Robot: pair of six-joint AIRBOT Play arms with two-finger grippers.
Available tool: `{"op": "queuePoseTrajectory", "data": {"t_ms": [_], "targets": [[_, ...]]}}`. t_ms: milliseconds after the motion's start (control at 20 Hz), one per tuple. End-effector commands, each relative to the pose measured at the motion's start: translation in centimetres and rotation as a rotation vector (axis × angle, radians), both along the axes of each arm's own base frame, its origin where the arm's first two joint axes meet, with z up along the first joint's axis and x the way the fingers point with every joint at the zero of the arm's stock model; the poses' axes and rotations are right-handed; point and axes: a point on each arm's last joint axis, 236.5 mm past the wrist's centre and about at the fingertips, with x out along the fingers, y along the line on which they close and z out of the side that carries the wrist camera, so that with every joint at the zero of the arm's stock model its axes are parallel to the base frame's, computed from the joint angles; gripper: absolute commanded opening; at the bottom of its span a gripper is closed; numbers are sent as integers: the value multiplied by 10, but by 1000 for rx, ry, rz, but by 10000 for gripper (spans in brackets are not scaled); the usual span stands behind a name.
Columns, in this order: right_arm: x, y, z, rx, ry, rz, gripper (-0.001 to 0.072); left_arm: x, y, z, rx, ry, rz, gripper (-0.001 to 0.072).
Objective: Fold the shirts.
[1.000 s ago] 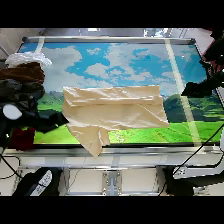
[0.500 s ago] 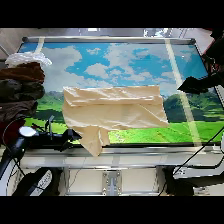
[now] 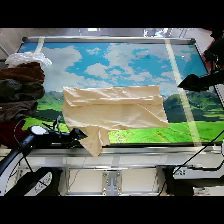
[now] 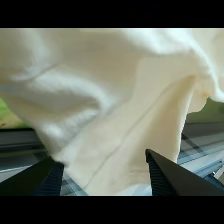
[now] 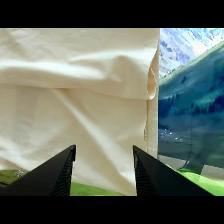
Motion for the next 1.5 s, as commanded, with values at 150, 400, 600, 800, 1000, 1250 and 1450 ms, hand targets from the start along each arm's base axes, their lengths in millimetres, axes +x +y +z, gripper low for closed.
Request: {"op": "queuePoseTrajectory", "data": {"t_ms": [150,400,600,800,1000,1250,1450], "targets": [[-1,1,22,-29,-69,0,411,13,1,-2,10,-45,31,332],[-14,-23,40,-145,-100,-36,325,13,-22,10,-48,-83,-16,12],[-78,-76,-21,-181,89,-213,328,26,-22,27,-46,-165,-29,12],[-129,-17,-130,279,226,-431,355,35,-20,38,-32,-215,-35,12],[-170,21,-183,365,374,-468,354,35,-20,37,-31,-216,-35,12],[-149,40,-202,367,342,-461,354,35,-20,37,-31,-215,-36,12],[-126,42,-207,345,280,-488,282,35,-20,37,-32,-215,-36,12]]}}
